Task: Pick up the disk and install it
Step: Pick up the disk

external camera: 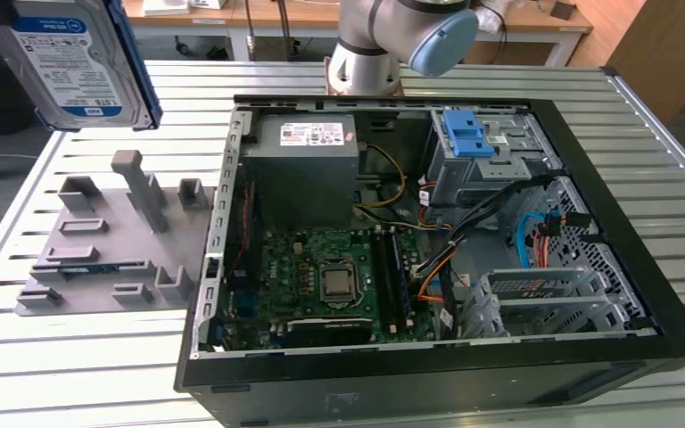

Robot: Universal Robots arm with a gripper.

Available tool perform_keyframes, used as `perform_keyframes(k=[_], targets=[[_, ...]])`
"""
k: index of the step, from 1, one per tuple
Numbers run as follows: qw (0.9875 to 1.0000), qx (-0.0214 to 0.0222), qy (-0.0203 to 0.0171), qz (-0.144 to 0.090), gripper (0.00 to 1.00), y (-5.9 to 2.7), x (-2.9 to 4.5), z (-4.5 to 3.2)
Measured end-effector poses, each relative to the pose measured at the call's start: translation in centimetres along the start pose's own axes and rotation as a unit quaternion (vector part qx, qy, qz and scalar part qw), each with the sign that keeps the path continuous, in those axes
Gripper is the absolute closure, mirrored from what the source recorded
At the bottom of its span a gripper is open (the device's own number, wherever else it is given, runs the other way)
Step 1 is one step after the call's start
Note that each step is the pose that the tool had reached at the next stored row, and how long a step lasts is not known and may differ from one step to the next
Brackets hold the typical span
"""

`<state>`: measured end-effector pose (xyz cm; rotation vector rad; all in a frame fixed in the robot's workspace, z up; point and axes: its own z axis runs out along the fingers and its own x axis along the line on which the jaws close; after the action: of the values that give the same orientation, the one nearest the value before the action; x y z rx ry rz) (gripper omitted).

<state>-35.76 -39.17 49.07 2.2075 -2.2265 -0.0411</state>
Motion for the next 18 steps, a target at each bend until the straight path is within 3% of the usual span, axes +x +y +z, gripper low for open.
perform_keyframes(k=[18], targets=[[1.0,0.0,0.0,0.0,0.64,-2.35,0.02,0.01]])
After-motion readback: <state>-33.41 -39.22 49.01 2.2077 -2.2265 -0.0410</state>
